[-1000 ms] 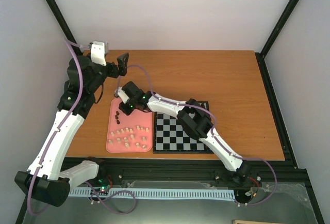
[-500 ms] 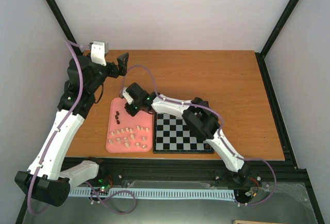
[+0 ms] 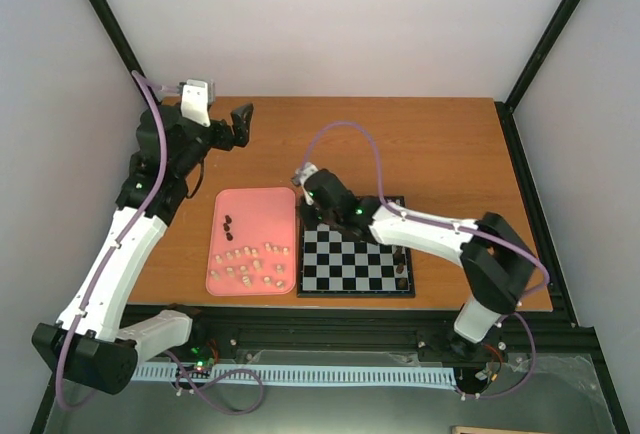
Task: Set up the chess pieces on the board
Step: Pick up the chess piece from the storage box, then place the chess piece on the chessboard.
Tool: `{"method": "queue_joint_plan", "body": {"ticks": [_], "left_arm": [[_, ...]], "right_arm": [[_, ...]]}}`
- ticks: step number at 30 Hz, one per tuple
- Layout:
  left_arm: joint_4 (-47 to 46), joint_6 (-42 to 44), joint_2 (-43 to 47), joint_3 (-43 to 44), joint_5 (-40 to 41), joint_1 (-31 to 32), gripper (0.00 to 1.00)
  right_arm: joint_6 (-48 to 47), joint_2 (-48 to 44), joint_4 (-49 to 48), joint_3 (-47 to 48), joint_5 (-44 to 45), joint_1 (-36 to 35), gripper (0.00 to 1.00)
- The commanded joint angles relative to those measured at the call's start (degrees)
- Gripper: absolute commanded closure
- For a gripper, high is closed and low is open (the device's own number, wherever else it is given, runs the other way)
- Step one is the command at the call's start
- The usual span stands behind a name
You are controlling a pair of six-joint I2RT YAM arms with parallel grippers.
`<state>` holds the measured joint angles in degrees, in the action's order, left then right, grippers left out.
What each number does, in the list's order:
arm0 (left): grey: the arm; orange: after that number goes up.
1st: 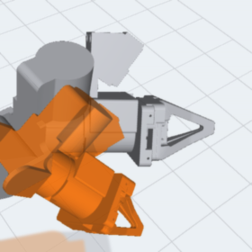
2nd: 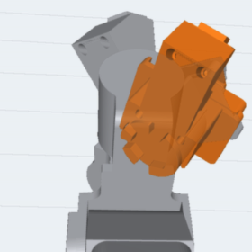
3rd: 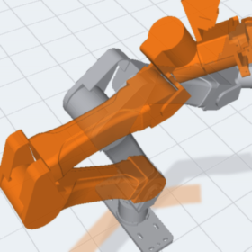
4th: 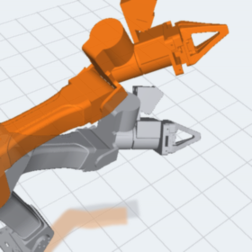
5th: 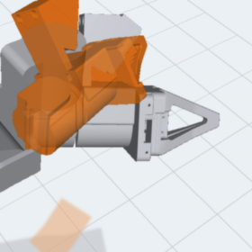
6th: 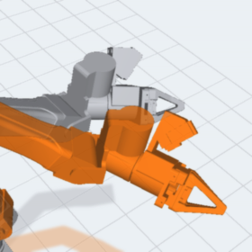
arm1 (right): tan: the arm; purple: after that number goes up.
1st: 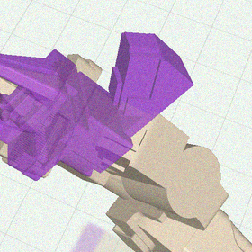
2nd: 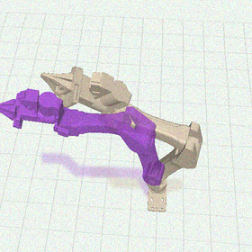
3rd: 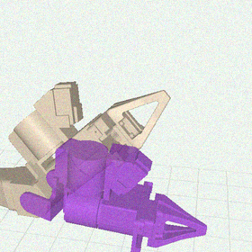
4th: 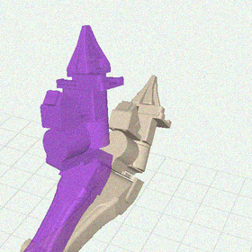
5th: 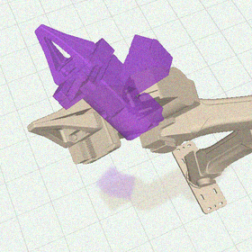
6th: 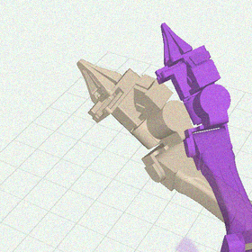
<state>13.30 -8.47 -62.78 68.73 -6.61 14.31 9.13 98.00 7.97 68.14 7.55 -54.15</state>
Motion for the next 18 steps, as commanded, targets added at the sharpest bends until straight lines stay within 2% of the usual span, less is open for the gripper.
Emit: {"method": "queue_joint_plan", "body": {"ticks": [1, 7, 13, 18], "left_arm": [[-1.25, -0.14, -0.37, 1.41, -1.15, 0.20, 0.00], [-1.69, -0.32, -0.88, 1.45, -1.36, 0.20, 0.00], [-1.61, -0.54, -2.16, 1.85, -1.89, 0.20, 0.00], [-2.05, -0.67, -2.23, 1.67, -2.33, 0.20, 0.00]], "right_arm": [[7.13, -7.92, 1.88, -11.53, 8.78, 1.29, 0.94], [16.50, -18.58, 5.93, -24.16, 14.21, 1.76, 0.93], [23.60, -27.03, 12.70, -30.49, 15.52, 1.77, 0.93], [27.12, -30.39, 15.79, -33.35, 16.05, 1.77, 0.93]]}}
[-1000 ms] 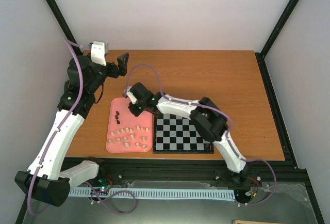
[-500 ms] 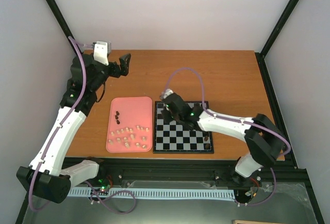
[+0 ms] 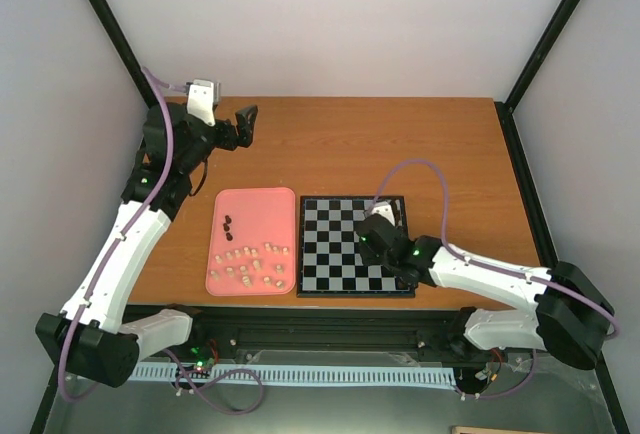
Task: Set up the chess pieces on the board
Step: Place the chess piece on the chessboard.
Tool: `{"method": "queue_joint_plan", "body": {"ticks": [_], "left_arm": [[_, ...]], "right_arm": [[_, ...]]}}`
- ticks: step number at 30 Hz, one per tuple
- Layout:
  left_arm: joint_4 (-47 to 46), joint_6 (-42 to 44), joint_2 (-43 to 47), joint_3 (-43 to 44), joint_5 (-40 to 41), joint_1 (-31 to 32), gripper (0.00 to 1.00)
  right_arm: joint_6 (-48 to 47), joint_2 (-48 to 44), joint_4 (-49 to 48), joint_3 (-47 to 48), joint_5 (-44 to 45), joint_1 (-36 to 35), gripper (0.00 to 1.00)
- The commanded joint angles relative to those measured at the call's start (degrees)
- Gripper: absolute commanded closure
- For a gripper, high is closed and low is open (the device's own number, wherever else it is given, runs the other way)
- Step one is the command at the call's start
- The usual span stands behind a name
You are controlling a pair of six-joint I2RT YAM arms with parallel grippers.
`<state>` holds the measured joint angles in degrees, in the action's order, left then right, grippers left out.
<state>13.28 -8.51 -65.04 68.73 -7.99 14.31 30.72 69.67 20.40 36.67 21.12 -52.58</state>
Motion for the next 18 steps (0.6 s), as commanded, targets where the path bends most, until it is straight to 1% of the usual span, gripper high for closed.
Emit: {"method": "queue_joint_plan", "body": {"ticks": [1, 10, 18], "left_arm": [[-2.03, -0.67, -0.04, 1.67, -1.04, 0.20, 0.00], [-2.27, -0.69, -0.72, 1.81, -1.42, 0.20, 0.00], [-2.20, -0.63, -1.08, 1.85, -1.42, 0.19, 0.00]], "right_arm": [[6.11, -2.22, 3.78, -2.13, 2.84, 0.19, 0.93], [10.83, -3.49, 3.67, -5.37, 4.77, 0.20, 0.93], [12.38, -1.91, 1.20, -6.70, 5.47, 0.19, 0.93]]}}
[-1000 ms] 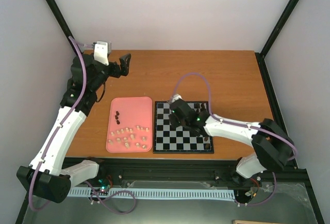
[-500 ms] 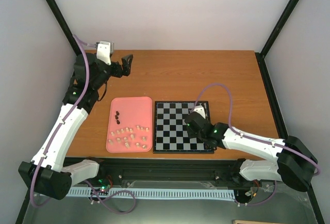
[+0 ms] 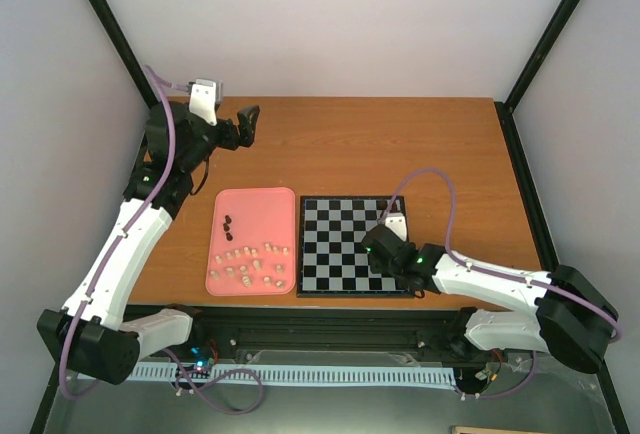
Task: Set up the chess pieces on the board
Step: Place the chess piece on the chessboard.
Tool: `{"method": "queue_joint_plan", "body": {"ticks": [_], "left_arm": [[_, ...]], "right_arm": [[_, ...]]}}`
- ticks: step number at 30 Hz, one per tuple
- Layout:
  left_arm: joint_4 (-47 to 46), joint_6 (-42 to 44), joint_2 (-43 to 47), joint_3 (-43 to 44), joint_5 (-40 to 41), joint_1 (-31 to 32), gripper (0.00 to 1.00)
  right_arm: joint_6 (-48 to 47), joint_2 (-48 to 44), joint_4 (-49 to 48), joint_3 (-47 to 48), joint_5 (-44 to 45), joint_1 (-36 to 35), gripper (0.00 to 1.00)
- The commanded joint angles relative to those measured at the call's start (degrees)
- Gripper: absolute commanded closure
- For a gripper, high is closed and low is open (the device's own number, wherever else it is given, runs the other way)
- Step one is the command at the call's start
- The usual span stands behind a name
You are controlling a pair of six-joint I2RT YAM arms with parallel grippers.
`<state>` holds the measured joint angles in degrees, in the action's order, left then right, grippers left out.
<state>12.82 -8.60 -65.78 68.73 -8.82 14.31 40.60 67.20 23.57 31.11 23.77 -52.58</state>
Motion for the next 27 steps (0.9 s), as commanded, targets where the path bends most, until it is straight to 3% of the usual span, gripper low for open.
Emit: {"method": "queue_joint_plan", "body": {"ticks": [1, 27], "left_arm": [[-1.74, -0.47, -0.32, 1.85, -0.59, 0.24, 0.00], [-1.82, 0.08, -1.13, 1.93, 0.29, 0.20, 0.00]], "right_arm": [[2.76, 0.71, -2.25, -1.33, 3.05, 0.19, 0.92], [1.68, 5.13, -10.17, -3.52, 5.28, 2.61, 0.92]]}}
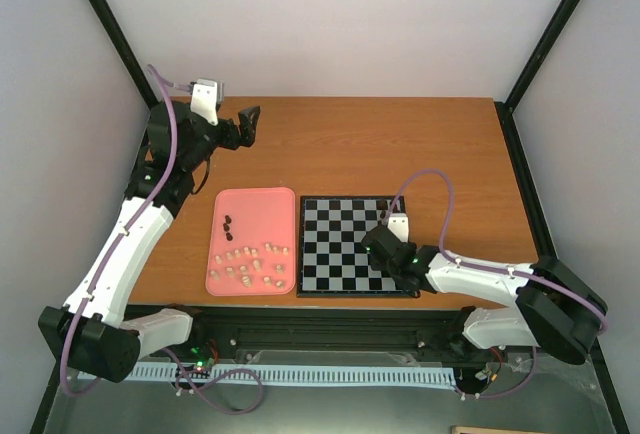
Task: Set up the chess pieces on the board
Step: Place the chess piece on the chessboard.
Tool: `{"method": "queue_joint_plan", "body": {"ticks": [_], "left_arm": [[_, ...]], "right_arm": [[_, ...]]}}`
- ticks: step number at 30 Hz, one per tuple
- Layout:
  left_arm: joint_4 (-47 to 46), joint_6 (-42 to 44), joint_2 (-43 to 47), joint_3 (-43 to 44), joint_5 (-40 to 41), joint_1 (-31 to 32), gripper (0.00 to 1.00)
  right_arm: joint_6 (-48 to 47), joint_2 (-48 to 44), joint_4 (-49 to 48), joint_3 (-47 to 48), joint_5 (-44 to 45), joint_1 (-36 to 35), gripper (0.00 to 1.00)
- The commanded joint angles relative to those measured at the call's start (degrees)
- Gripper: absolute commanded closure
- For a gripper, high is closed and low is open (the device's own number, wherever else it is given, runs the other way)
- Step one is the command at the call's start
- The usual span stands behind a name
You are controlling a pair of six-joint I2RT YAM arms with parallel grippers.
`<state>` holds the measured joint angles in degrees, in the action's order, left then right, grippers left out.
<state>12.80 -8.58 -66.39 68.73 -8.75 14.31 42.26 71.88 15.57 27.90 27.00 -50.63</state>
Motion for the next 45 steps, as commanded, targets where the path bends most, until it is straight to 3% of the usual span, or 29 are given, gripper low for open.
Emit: {"method": "queue_joint_plan", "body": {"ticks": [1, 21, 34, 45], "left_arm": [[-1.81, 0.10, -0.54, 1.93, 0.23, 0.20, 0.00], [-1.64, 0.42, -0.89, 2.11, 0.65, 0.20, 0.00], [-1.37, 0.46, -0.72, 2.37, 0.93, 0.21, 0.00], [-1.11, 0.32, 0.55, 2.20, 0.48, 0.20, 0.00]], "right_arm": [[0.02, 0.38, -2.29, -0.31, 2.29, 0.73, 0.91], [-1.10, 2.75, -4.29, 0.18, 1.50, 2.12, 0.88], [-3.16, -0.56, -2.54, 1.22, -0.16, 2.05, 0.79], [-9.60, -3.40, 1.29, 8.76, -2.65, -2.18, 0.74]]}}
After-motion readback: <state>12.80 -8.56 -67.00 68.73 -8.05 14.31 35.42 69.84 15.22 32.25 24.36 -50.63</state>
